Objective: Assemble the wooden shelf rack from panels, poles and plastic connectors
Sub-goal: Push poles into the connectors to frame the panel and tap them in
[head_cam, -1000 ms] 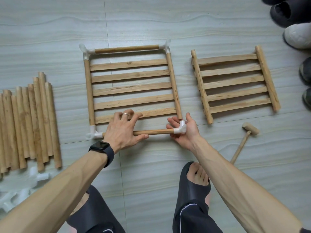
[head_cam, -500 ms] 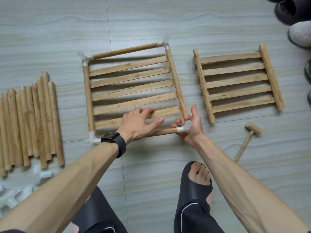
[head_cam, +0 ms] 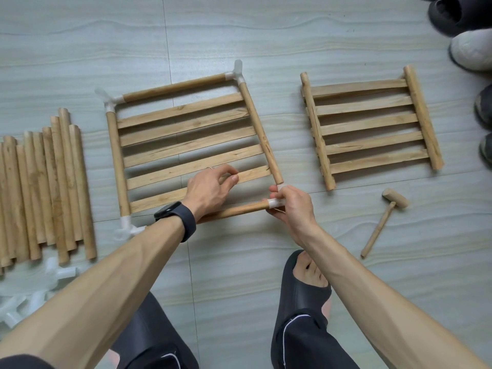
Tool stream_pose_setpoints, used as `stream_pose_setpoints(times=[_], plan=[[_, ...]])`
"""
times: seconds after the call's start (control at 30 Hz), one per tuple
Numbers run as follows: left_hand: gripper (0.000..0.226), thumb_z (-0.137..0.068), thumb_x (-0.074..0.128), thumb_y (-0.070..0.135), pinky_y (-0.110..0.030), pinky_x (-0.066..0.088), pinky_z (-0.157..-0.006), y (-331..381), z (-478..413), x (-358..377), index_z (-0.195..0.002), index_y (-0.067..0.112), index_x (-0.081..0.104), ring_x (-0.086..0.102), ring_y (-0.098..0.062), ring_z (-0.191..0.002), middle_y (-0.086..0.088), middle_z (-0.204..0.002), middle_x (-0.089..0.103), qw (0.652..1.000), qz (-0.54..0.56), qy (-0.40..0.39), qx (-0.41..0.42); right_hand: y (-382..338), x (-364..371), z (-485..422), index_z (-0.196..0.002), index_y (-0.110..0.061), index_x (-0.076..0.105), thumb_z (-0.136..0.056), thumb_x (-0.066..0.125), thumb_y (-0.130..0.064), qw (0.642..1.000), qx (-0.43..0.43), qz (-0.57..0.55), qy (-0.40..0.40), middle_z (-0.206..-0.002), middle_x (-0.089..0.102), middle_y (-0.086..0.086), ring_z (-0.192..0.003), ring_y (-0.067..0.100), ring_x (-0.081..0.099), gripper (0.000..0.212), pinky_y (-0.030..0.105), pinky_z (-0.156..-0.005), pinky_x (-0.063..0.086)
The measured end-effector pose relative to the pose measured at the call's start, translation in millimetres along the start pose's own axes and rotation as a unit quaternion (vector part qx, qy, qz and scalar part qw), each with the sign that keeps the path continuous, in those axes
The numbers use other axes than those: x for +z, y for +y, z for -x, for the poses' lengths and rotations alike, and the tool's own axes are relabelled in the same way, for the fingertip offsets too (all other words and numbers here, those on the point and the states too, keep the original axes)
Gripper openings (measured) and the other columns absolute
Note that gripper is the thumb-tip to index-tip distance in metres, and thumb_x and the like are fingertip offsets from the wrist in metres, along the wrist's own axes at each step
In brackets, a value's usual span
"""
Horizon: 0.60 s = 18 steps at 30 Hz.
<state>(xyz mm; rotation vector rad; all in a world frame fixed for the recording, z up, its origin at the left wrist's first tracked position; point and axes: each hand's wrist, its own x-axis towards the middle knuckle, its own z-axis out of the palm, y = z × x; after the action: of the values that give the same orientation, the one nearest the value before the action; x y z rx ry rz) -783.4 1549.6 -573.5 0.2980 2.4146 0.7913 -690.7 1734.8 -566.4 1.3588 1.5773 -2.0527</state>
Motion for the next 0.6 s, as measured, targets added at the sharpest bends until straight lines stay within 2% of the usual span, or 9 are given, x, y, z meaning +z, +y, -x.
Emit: stream_pose_setpoints(times=[0.1,0.17,0.23,0.4,0.5,0.6], plan=[[0.026,-0.104,0.049,0.042,-0.045,0.045,-0.096,-0.6,1.4,0.7,-0.121,0.030,0.065,0.057,-0.029,-0.118,-0.003,-0.121,0.069,1.000,0.002,-0.001,0.003,4.9,-0.8,-0.8,-0.082,-0.008,0.070,-0.093,0.053,-0.007,0.999,-0.028,0.044,-0.011,-0.090,0.068,0.005,-0.087,0.029,0.066,0.020,0.035,-0.067,0.057],[0.026,-0.104,0.050,0.041,-0.046,0.045,-0.096,0.8,3.1,2.4,-0.121,0.030,0.066,0.057,-0.029,-0.117,-0.002,-0.119,0.070,1.000,-0.002,0.002,0.007,5.7,0.8,-2.4,-0.086,-0.009,0.072,-0.100,0.051,-0.026,0.999,-0.010,0.052,-0.012,-0.079,0.063,0.000,-0.078,0.022,0.063,0.031,0.030,-0.058,0.051],[0.026,-0.104,0.050,0.041,-0.046,0.045,-0.096,2.4,4.8,3.6,-0.120,0.030,0.067,0.058,-0.028,-0.116,-0.001,-0.117,0.071,1.000,-0.003,0.006,0.014,6.1,0.9,-6.0,-0.096,-0.008,0.075,-0.106,0.037,-0.042,0.999,0.007,0.043,-0.011,-0.065,0.056,-0.004,-0.065,0.015,0.057,0.052,0.029,-0.055,0.046],[0.025,-0.104,0.051,0.041,-0.045,0.045,-0.094,1.3,7.9,7.2,-0.119,0.030,0.067,0.059,-0.027,-0.112,0.000,-0.110,0.071,1.000,-0.004,0.007,0.021,4.4,-0.5,-7.6,-0.089,-0.011,0.079,-0.107,0.019,-0.057,0.997,0.015,0.079,0.001,-0.062,0.058,-0.005,-0.065,0.014,0.054,0.078,0.029,-0.056,0.042],[0.024,-0.104,0.050,0.042,-0.043,0.045,-0.090,1.4,11.6,12.1,-0.117,0.031,0.066,0.059,-0.026,-0.106,0.002,-0.100,0.067,1.000,0.006,0.005,0.026,-2.3,-2.6,-6.6,-0.083,-0.012,0.078,-0.105,0.016,-0.063,0.994,0.003,0.110,0.013,-0.060,0.059,-0.004,-0.062,0.013,0.055,0.084,0.030,-0.058,0.041],[0.024,-0.102,0.049,0.046,-0.039,0.045,-0.085,-0.1,12.3,16.3,-0.115,0.031,0.064,0.061,-0.027,-0.104,-0.001,-0.100,0.069,0.999,0.025,0.011,0.034,-8.3,-6.7,-7.7,-0.087,-0.008,0.078,-0.104,0.017,-0.065,0.998,-0.002,0.060,-0.013,-0.062,0.060,-0.002,-0.057,0.012,0.055,0.085,0.030,-0.060,0.040]])
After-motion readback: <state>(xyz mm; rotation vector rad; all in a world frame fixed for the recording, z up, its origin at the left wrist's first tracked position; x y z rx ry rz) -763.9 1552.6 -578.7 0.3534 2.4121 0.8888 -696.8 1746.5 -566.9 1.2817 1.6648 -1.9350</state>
